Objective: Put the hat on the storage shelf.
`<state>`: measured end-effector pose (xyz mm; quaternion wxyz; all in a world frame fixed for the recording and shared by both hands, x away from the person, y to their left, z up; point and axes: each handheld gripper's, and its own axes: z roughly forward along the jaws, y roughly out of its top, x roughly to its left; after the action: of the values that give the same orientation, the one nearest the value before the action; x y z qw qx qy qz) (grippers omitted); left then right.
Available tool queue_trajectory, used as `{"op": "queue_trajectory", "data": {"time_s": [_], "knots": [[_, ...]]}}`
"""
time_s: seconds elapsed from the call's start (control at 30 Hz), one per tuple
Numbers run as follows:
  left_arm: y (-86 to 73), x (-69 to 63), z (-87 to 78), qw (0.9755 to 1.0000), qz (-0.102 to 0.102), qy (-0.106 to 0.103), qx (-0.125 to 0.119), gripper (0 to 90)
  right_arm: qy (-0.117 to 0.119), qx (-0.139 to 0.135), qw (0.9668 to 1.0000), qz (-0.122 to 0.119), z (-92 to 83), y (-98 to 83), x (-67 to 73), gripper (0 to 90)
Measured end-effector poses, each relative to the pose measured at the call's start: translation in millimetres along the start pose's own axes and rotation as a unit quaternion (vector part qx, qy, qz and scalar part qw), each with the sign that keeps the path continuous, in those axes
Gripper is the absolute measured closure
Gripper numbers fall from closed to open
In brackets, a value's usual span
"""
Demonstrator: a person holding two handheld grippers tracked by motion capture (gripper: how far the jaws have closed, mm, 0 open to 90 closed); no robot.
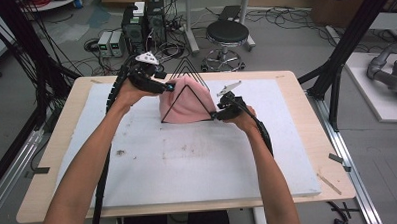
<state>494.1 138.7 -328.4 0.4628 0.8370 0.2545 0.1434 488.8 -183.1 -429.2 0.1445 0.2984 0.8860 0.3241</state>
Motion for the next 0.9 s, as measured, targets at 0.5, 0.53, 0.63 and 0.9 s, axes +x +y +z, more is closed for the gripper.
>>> {"op": "queue_trajectory", "data": {"time_s": [0.5, 0.53, 0.63, 0.9], "knots": [[-2.4, -4.8, -25.0, 0.9993, -0.021, 0.000, -0.032, 22.7, -0.008, -0.017, 0.9998, 0.005, -21.3, -0.7, 7.5, 29.5], [-3.7, -5.6, -29.1, 0.9993, -0.019, 0.000, -0.031, 22.7, -0.008, -0.017, 0.9998, 0.005, -21.3, -0.7, 7.5, 29.5], [-9.1, -9.2, -43.2, 0.9988, -0.022, 0.010, -0.042, 22.7, -0.013, -0.039, 0.9991, 0.010, -33.8, -10.3, 11.8, 30.0], [-37.8, -27.0, -81.2, 0.9978, -0.015, 0.025, -0.059, 23.0, -0.022, -0.101, 0.9943, 0.026, -71.6, -39.6, 20.8, 30.0]]}}
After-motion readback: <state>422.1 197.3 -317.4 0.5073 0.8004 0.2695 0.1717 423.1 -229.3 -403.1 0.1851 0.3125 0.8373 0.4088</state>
